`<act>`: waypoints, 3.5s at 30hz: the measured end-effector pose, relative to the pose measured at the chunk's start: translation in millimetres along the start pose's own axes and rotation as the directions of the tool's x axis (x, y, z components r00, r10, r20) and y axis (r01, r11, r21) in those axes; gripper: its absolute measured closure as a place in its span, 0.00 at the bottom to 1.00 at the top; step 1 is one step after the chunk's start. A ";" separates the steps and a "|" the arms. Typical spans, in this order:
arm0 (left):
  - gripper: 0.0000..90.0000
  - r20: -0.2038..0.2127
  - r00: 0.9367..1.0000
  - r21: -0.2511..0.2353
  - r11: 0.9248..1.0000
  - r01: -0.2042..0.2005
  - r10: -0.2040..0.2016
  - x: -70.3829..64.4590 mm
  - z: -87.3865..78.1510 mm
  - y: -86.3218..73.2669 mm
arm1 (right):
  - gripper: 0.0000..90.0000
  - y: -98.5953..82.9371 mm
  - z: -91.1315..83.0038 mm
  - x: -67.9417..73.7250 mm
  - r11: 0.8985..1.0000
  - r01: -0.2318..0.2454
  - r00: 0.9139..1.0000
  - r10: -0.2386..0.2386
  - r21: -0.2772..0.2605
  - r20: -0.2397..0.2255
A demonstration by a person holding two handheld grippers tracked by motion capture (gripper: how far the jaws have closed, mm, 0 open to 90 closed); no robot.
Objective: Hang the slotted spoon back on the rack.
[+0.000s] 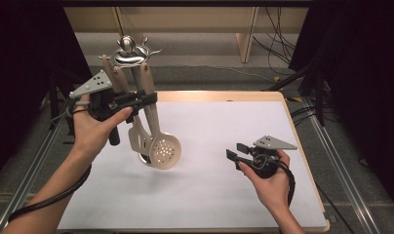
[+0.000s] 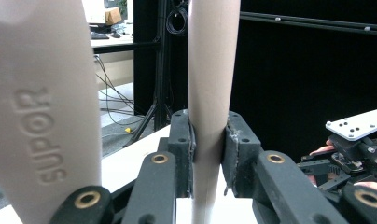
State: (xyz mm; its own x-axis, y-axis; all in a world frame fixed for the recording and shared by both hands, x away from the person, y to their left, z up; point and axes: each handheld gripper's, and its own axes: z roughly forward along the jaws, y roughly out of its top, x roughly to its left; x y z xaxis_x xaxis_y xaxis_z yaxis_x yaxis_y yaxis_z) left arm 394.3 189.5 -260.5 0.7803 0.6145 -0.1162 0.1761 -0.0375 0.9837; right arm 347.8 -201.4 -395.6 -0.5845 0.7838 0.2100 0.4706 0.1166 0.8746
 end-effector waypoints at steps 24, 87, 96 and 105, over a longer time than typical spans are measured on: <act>0.83 -0.009 1.000 0.000 1.000 0.009 -0.009 5.0 -0.5 -2.1 | 0.57 -0.6 -0.1 3.3 0.999 -0.023 1.000 0.023 0.031 -0.001; 0.58 -0.113 0.989 -0.045 0.994 -0.100 0.094 -12.9 -70.1 -51.1 | 0.56 -1.0 -1.3 1.0 1.000 0.003 1.000 -0.003 0.009 0.007; 0.57 -0.138 0.986 -0.028 0.994 -0.103 0.098 -11.6 -78.6 -69.5 | 0.56 -1.7 -1.0 2.5 1.000 -0.016 1.000 0.016 0.017 0.014; 0.55 -0.179 0.980 -0.019 0.996 -0.092 0.087 -4.7 -88.4 -92.2 | 0.56 -2.4 0.8 0.3 1.000 -0.001 1.000 0.001 0.010 -0.001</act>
State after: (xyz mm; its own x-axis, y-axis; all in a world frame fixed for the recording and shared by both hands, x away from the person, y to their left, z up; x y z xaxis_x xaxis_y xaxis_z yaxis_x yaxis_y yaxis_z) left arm 321.4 259.7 -338.5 0.6725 0.7401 -0.0036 0.0920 -0.0788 0.9926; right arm 347.1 -200.9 -398.0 -0.5847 0.7832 0.2114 0.4777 0.1218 0.8701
